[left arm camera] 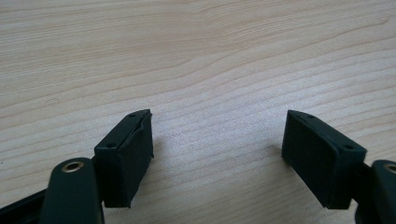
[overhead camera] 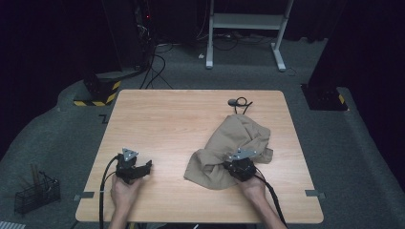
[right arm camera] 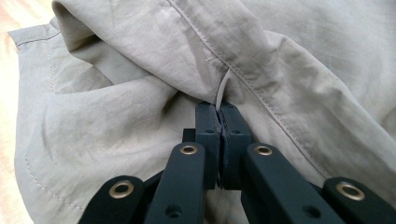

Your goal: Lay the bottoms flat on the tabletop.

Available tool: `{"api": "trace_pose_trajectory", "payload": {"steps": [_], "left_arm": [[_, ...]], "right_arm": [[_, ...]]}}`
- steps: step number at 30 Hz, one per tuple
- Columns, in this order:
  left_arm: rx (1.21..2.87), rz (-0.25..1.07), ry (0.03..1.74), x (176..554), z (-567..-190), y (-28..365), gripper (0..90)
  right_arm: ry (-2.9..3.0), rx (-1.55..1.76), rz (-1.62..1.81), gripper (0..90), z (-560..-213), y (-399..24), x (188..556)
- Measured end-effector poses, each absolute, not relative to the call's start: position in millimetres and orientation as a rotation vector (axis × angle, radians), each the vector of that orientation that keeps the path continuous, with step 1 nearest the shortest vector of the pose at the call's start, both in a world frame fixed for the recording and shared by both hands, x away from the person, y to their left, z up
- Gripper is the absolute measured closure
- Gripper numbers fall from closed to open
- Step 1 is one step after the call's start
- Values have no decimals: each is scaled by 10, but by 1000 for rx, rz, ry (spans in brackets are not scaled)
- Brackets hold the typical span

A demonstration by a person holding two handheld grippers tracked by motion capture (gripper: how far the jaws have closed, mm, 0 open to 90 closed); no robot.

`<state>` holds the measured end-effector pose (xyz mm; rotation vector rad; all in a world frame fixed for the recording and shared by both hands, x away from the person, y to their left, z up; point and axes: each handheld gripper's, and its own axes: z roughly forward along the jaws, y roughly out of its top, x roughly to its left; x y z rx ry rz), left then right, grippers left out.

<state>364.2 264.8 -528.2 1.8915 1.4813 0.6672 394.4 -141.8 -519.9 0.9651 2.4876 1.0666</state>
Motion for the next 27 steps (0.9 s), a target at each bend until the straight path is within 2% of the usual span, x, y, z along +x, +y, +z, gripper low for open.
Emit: {"api": "trace_pose_trajectory", "payload": {"steps": [12, 13, 14, 16, 22, 27], "left_arm": [[1880, 667, 1502, 3656, -5275, 2624, 259], [1882, 665, 1502, 3657, -5271, 2615, 268], [1873, 645, 1498, 3660, -5265, 2598, 278], [1855, 611, 1491, 3667, -5258, 2575, 290], [1871, 544, 1440, 3707, -5217, 2447, 292], [1904, 457, 1319, 3729, -5076, 2242, 292]], "right_arm": [[2539, 890, 1087, 878, -5201, -1361, 3795], [2540, 890, 1096, 853, -5204, -1364, 3790], [2559, 906, 1137, 710, -5207, -1370, 3785], [2549, 899, 1116, 613, -5202, -1357, 3749], [2485, 907, 1118, 580, -5123, -1492, 3643], [2440, 980, 1118, 583, -5148, -1704, 3633]]}}
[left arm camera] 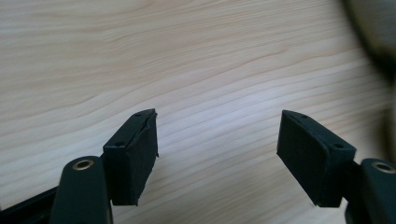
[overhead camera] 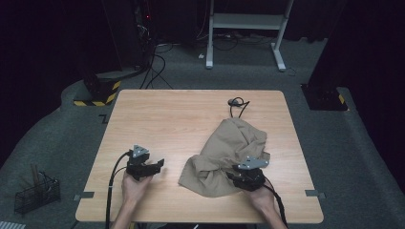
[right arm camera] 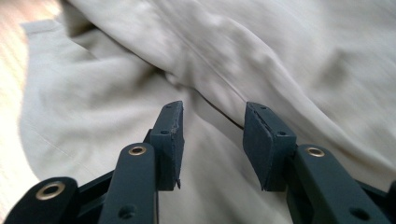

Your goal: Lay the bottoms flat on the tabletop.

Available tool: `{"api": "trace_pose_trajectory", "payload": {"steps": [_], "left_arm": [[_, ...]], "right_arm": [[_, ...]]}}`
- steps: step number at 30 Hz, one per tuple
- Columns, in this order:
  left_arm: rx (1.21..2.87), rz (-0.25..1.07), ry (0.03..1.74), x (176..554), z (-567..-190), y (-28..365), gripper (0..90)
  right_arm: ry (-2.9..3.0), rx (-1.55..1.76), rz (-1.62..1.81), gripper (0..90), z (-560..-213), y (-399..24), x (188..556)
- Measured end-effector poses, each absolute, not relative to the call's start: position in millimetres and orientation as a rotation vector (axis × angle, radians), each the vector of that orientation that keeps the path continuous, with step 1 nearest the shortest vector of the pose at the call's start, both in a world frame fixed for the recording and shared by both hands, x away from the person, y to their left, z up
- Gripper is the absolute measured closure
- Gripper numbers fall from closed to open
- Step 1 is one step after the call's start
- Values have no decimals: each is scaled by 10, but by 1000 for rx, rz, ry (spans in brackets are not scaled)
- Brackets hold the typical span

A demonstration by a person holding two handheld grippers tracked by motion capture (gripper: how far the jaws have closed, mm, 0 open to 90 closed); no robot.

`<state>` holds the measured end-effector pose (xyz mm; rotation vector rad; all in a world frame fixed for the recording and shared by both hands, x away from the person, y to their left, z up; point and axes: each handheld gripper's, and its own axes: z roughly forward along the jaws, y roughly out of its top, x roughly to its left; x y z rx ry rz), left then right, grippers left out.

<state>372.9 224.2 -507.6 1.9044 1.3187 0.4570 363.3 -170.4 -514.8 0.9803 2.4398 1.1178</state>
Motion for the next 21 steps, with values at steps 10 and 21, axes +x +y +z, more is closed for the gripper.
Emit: {"api": "trace_pose_trajectory", "payload": {"steps": [10, 21], "left_arm": [[1969, 346, 1104, 3873, -4842, 1745, 274], [2026, 262, 920, 3961, -4628, 1249, 294]], "right_arm": [[2405, 1005, 1051, 580, -5227, -1744, 3638], [2407, 1006, 1054, 559, -5229, -1737, 3651]]}}
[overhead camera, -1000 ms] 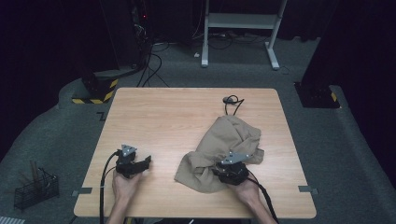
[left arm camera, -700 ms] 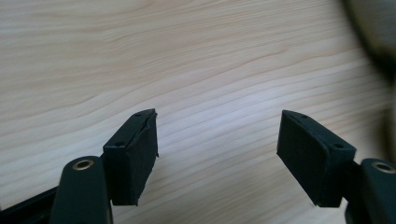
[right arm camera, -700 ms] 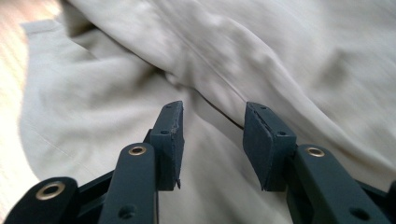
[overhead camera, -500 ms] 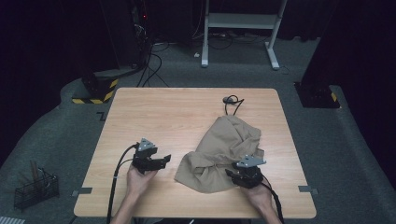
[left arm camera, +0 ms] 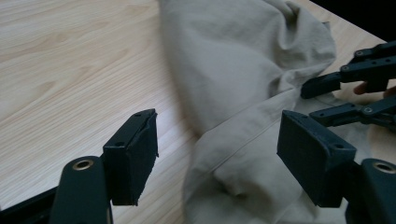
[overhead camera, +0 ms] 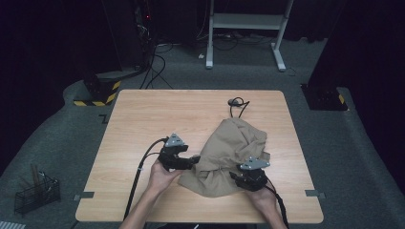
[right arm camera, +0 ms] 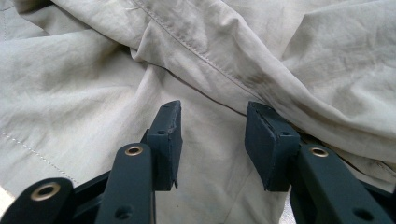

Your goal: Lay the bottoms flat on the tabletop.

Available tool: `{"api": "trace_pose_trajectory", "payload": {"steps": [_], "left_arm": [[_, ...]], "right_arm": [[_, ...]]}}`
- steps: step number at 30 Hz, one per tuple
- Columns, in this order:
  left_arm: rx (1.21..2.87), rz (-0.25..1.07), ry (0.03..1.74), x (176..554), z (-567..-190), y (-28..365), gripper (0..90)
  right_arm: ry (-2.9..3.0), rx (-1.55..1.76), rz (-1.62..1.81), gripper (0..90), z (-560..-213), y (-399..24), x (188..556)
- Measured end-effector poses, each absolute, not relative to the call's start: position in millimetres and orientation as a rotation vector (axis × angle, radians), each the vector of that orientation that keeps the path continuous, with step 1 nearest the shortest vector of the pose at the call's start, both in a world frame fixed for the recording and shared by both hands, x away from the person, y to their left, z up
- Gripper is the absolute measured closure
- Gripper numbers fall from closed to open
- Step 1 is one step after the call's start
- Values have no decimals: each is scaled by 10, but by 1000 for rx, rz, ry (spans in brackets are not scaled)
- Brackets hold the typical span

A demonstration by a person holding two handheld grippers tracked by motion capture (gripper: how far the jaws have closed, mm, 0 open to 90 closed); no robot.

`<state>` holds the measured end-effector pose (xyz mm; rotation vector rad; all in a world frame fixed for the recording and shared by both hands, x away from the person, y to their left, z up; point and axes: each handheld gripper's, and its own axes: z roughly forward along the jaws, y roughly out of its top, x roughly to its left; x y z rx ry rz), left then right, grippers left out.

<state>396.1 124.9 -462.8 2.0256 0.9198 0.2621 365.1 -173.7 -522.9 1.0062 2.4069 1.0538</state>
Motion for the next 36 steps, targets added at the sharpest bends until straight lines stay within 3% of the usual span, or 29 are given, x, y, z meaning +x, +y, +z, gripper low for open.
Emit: {"api": "trace_pose_trajectory", "payload": {"steps": [9, 16, 20, 28, 36], "left_arm": [[2106, 220, 801, 3985, -4651, 867, 340], [2217, 222, 747, 4010, -4764, 614, 469], [2254, 237, 717, 4029, -4785, 541, 575], [2285, 205, 707, 4075, -4806, 521, 874], [2217, 253, 752, 4091, -4705, 643, 897]], "right_arm": [[2407, 1005, 1053, 559, -5229, -1736, 3651], [2406, 1003, 1051, 558, -5230, -1735, 3650], [2408, 1005, 1052, 558, -5229, -1736, 3650], [2408, 1003, 1051, 552, -5229, -1735, 3648], [2411, 998, 1048, 546, -5229, -1733, 3644]]}}
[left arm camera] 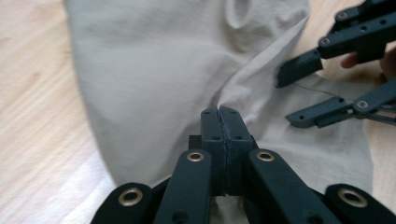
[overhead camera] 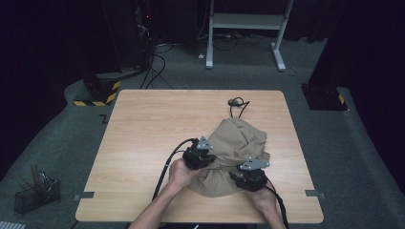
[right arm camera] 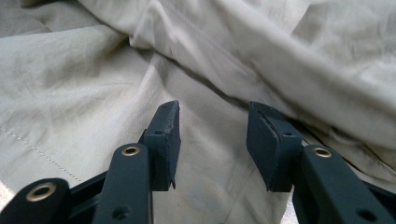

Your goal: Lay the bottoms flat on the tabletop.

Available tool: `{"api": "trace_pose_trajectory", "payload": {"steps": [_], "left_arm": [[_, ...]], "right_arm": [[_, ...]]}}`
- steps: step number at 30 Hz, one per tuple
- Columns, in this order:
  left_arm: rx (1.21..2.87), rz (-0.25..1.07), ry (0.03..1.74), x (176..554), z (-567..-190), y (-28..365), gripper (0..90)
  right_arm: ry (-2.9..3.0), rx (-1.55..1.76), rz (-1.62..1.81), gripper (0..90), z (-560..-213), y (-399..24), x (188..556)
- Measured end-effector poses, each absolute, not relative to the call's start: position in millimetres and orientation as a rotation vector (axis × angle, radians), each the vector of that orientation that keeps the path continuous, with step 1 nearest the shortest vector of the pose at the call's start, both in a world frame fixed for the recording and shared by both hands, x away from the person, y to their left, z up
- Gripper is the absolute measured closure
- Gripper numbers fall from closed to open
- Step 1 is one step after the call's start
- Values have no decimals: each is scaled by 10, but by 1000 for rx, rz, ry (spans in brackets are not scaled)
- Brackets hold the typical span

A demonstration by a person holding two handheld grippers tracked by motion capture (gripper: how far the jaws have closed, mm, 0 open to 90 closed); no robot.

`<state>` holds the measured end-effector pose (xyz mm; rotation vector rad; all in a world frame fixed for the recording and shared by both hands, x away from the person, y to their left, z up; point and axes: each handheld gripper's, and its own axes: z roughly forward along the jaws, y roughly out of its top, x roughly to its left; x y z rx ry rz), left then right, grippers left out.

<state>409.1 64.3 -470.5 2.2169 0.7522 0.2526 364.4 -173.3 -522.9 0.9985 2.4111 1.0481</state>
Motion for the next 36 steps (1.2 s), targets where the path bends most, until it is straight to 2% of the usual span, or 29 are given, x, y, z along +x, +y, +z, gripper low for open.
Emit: {"api": "trace_pose_trajectory", "payload": {"steps": [6, 15, 22, 28, 30, 34, 36], "left_arm": [[2138, 227, 852, 4211, -4671, 865, 897], [2117, 288, 973, 4280, -4704, 1199, 897], [2084, 311, 1150, 4373, -4804, 1488, 897], [2083, 309, 1090, 4279, -4769, 1489, 886], [2058, 297, 1038, 4229, -4716, 1485, 808], [1942, 220, 972, 4165, -4593, 1465, 548], [1943, 198, 938, 4163, -4559, 1410, 464]], "right_arm": [[2416, 987, 1051, 540, -5229, -1729, 3638], [2414, 995, 1052, 539, -5230, -1727, 3636], [2416, 993, 1056, 536, -5231, -1729, 3639], [2416, 995, 1055, 537, -5230, -1728, 3638], [2416, 996, 1055, 537, -5230, -1727, 3637], [2416, 995, 1055, 537, -5230, -1728, 3638], [2416, 995, 1055, 537, -5230, -1728, 3638]]}}
